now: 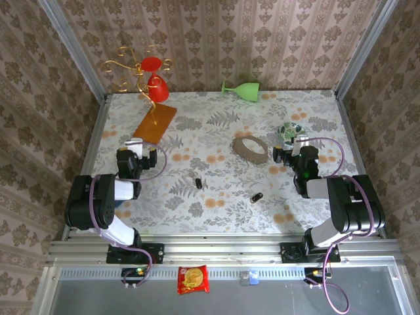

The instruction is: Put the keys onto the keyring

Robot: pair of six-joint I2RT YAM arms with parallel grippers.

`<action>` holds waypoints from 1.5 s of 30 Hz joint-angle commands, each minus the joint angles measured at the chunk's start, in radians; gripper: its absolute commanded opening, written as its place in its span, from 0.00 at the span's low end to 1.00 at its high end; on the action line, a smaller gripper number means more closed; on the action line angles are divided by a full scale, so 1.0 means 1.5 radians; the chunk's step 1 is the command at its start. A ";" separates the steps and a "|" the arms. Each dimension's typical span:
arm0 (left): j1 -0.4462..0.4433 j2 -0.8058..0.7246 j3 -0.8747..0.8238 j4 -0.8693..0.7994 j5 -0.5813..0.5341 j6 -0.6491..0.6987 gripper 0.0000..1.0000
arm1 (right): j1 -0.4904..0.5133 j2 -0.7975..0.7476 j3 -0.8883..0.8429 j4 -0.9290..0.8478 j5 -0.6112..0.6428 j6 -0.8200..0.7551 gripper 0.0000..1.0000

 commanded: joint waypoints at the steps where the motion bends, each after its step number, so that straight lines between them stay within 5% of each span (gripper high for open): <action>1: 0.002 -0.007 0.007 0.006 0.014 0.003 1.00 | 0.001 0.003 0.012 0.007 0.011 0.000 1.00; 29: 0.013 -0.010 -0.026 0.063 0.034 -0.002 1.00 | -0.004 -0.012 0.009 0.005 0.001 0.001 1.00; 34: 0.015 -0.073 -0.104 0.160 0.010 -0.012 1.00 | 0.003 -0.157 0.058 -0.189 0.009 -0.001 1.00; 39: 0.003 -0.212 -0.070 -0.019 -0.005 -0.008 0.99 | 0.037 -0.266 0.123 -0.354 0.025 0.040 0.97; 45: -0.008 -0.348 0.002 -0.221 0.044 -0.039 0.96 | 0.118 -0.315 0.196 -0.555 0.041 0.160 0.83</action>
